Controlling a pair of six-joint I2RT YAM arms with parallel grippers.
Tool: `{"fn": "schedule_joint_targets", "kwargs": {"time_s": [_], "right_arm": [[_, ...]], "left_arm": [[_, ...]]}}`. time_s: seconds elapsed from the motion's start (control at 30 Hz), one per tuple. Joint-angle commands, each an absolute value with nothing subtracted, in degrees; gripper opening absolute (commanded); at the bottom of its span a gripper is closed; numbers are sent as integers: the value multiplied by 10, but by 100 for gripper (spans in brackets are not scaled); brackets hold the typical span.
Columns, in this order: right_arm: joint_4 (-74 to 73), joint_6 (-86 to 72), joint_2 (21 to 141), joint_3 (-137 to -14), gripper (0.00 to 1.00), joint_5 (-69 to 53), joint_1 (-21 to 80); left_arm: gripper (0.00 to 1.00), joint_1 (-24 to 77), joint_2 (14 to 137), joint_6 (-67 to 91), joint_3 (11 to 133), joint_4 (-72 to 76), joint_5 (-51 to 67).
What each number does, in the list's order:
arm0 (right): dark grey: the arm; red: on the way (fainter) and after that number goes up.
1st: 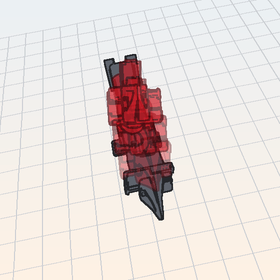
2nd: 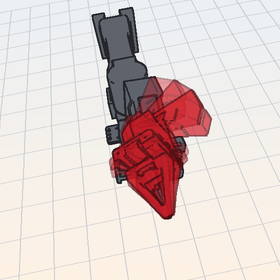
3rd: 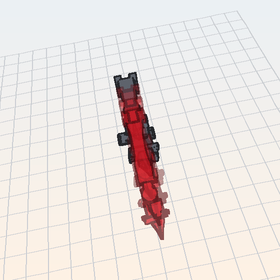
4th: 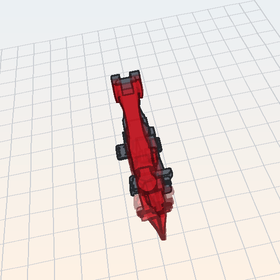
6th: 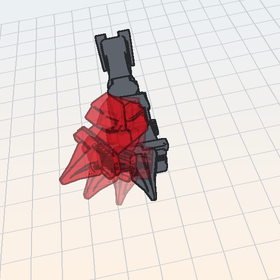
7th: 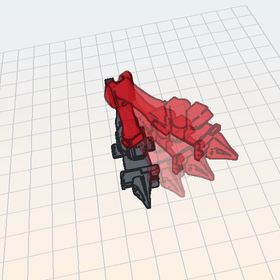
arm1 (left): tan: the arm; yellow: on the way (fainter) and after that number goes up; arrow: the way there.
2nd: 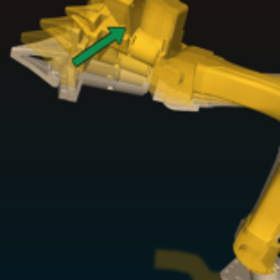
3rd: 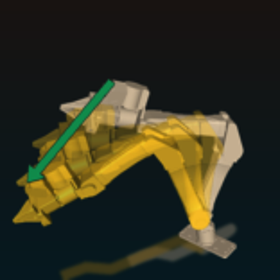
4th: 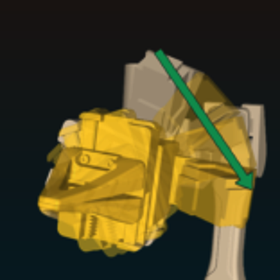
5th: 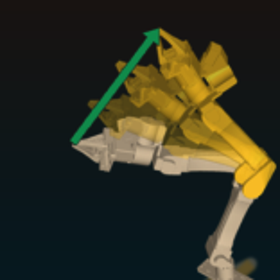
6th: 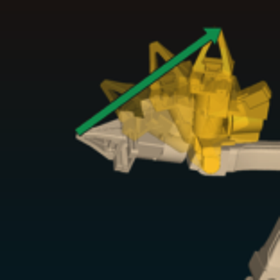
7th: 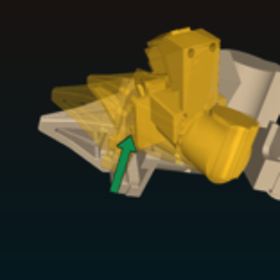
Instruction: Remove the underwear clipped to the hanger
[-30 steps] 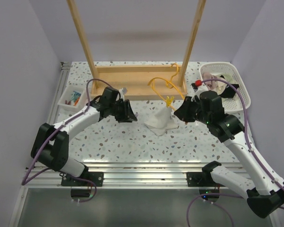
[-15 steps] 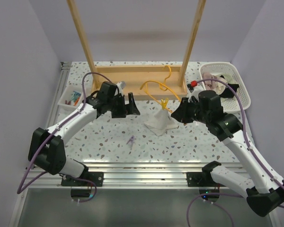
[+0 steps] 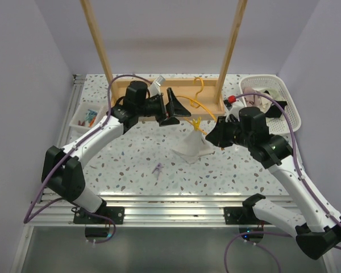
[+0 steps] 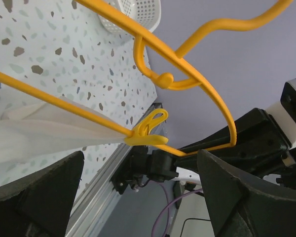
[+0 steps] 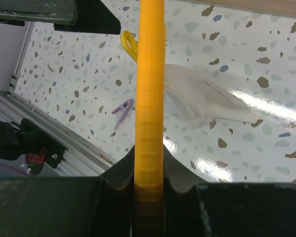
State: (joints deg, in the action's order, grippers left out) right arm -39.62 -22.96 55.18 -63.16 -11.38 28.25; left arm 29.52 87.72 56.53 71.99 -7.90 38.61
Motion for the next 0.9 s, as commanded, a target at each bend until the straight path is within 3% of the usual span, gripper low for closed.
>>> {"fn": "schedule_joint_targets", "kwargs": {"time_s": [0.0, 0.37, 0.87], "right_arm": [[-390, -210, 555, -665, 0, -101, 288], [-389, -205, 561, -671, 0, -79, 294], [-377, -211, 555, -672, 0, -61, 295]], "left_arm": [[100, 319, 910, 611, 770, -40, 412], [100, 352, 967, 621, 804, -43, 407], [94, 352, 930, 647, 672, 25, 412]]}}
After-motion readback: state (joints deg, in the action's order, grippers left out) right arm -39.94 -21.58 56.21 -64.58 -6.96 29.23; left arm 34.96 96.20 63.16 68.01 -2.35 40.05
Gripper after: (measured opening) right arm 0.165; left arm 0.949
